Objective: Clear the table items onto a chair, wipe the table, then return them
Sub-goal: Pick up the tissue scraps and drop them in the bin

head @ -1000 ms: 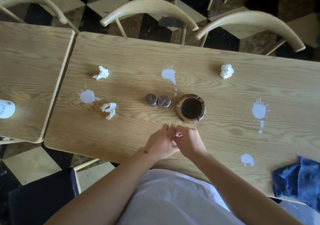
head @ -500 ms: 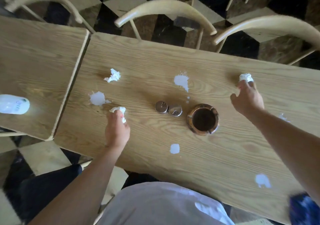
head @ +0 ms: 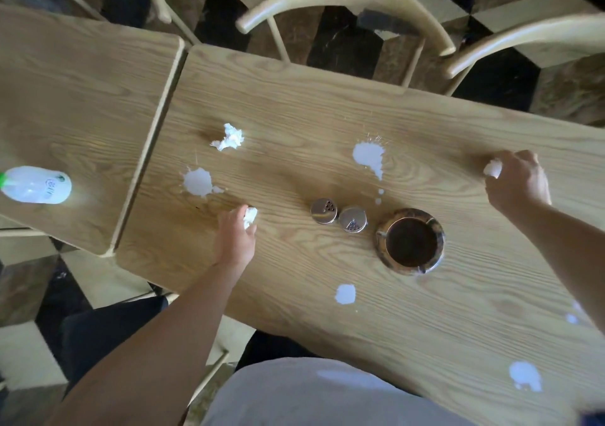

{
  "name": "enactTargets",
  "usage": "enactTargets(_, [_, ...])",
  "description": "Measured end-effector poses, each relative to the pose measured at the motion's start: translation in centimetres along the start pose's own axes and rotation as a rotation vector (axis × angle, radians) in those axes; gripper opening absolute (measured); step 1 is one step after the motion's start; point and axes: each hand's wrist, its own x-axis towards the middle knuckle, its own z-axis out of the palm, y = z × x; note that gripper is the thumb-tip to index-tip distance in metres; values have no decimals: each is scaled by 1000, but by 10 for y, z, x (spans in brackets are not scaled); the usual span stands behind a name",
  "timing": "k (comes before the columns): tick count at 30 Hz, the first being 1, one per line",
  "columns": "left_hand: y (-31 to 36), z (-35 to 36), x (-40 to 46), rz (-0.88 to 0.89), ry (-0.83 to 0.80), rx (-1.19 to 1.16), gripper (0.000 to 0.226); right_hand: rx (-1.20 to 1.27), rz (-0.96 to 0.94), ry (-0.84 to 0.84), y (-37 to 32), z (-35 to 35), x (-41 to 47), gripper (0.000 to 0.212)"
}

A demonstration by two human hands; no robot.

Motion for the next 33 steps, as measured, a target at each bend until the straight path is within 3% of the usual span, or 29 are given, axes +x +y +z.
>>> enactTargets(4, [5, 1, 2, -33, -38, 5, 27, 122, 90, 0, 0, -3, -3, 21])
enactTargets(7, [14, 3, -8, -40, -97, 40, 20, 69, 147, -27, -3, -3, -18, 27])
enactTargets(13, [40, 4, -46, 160, -14, -54, 18, 279, 217, -1, -16, -2, -95, 20])
enactTargets(18, [59, -2, -81, 297, -123, -151, 37, 420, -95, 54, -78, 3, -181, 19])
enactTargets(23, [67, -11, -90, 468, -309, -38, 56, 271, -402, -247, -148, 40, -223, 21])
enactTargets(26, [58, -22, -92, 625, -200, -18, 51, 193, -446, -372, -183, 50, -230, 22])
enactTargets(29, [47, -35, -87, 511, -210, -68, 43, 182, -488, -416, -213, 59, -231, 28])
enactTargets(33, [30, -43, -67, 411, -86, -102, 25, 209, -576, -419, -244, 73, -224, 27])
